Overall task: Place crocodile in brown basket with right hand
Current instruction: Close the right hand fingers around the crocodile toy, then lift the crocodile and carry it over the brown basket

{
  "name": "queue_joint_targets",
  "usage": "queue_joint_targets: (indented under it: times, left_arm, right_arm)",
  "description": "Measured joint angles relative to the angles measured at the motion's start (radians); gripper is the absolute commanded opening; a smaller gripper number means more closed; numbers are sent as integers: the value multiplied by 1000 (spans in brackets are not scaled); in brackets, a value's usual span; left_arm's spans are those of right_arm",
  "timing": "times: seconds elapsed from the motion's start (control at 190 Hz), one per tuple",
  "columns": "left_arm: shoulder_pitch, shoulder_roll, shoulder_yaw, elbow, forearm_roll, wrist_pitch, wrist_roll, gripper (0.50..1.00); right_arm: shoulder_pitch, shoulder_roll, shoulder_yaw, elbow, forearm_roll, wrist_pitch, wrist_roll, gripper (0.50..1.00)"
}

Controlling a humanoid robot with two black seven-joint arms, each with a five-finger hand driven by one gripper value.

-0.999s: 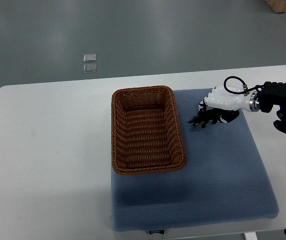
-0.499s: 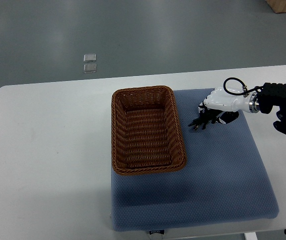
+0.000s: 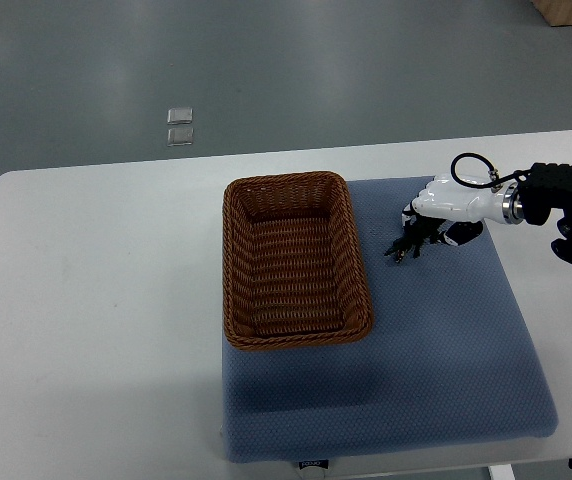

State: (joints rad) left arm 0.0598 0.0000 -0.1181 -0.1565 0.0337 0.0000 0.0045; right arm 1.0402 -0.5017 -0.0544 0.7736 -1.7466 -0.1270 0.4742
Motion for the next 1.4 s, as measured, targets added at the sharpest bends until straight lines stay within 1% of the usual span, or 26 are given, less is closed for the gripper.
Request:
queue_joint_targets:
  times: [0.31, 0.447, 0.625, 0.82, 1.014, 1.104, 1.272, 1.398]
  left_arm:
    - [0, 0, 0, 0, 0, 0, 0, 1000]
    - [0, 0, 0, 0, 0, 0, 0, 1000]
    - [0, 0, 0, 0, 0, 0, 0, 1000]
    - [0, 0, 0, 0, 0, 0, 0, 1000]
    - [0, 0, 0, 0, 0, 0, 0, 1000]
    - [0, 0, 0, 0, 0, 0, 0, 1000]
    - [0, 0, 0, 0, 0, 0, 0, 1000]
    - [0, 0, 0, 0, 0, 0, 0, 1000]
  right_arm:
    - [14, -1, 0, 0, 30, 10, 0, 500]
    - [27, -1, 0, 0, 39, 41, 0, 500]
    - [58, -6, 0, 0, 86, 57, 0, 500]
    - [103, -18, 1, 0, 115, 101, 11, 500]
    - [137, -19, 1, 1, 152, 115, 16, 500]
    - [163, -16, 0, 3, 160, 134, 21, 500]
    - [227, 6, 0, 22, 165, 172, 25, 500]
    - [257, 68, 0, 48, 176, 188, 26, 500]
